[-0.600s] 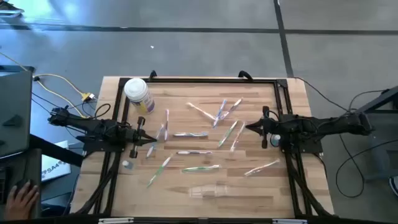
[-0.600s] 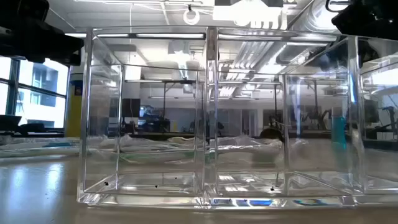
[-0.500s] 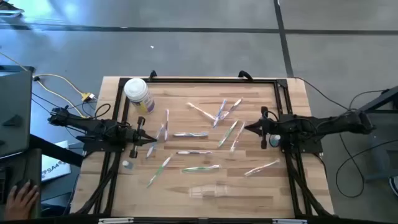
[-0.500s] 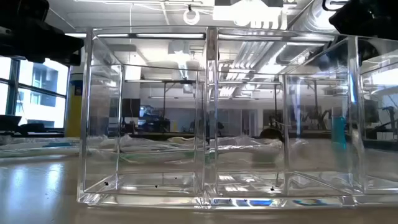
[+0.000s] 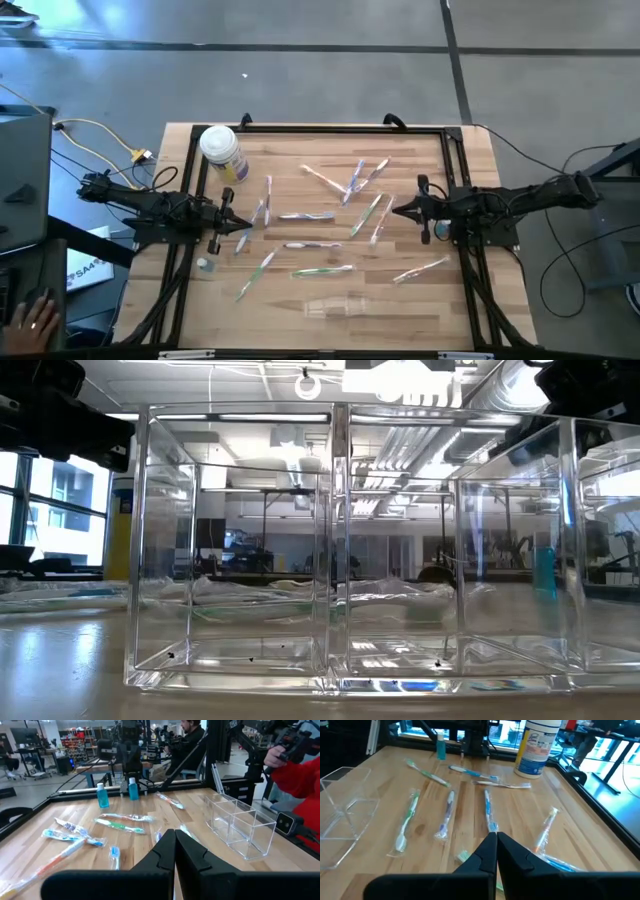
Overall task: Pick & Place toothbrushing station
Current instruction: Put the right orange toothbrush into the transparent bin
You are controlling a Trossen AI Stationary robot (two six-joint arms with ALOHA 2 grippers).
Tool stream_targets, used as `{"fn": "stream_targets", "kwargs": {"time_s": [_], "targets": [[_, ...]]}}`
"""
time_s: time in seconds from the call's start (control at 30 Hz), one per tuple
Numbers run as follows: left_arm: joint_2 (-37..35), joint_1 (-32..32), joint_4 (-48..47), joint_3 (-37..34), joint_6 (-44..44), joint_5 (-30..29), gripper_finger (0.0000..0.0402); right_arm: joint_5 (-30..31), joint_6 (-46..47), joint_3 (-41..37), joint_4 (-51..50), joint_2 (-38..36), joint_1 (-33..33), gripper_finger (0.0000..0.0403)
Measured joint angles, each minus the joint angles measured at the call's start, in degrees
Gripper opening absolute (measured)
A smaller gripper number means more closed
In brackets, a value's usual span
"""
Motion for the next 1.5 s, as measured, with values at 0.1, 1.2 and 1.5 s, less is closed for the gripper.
{"fn": "stream_targets", "kwargs": {"time_s": [0.1,1.2,1.5], "targets": [[-0.02,-0.02,0.00,0.00,-0.02,0.00,0.0000,0.79,-0.07,0.78,-0.33,0.84,0.02,0.0002],[-0.02,-0.02,4.02,0.00,2.16,0.09,0.0077,4.22,-4.40,11.65,-10.78,33.65,0.73,0.0170],[-0.02,-0.02,3.89,0.00,2.14,0.07,0.0077,2.82,-2.03,13.15,-9.12,36.59,0.79,0.0193]]}}
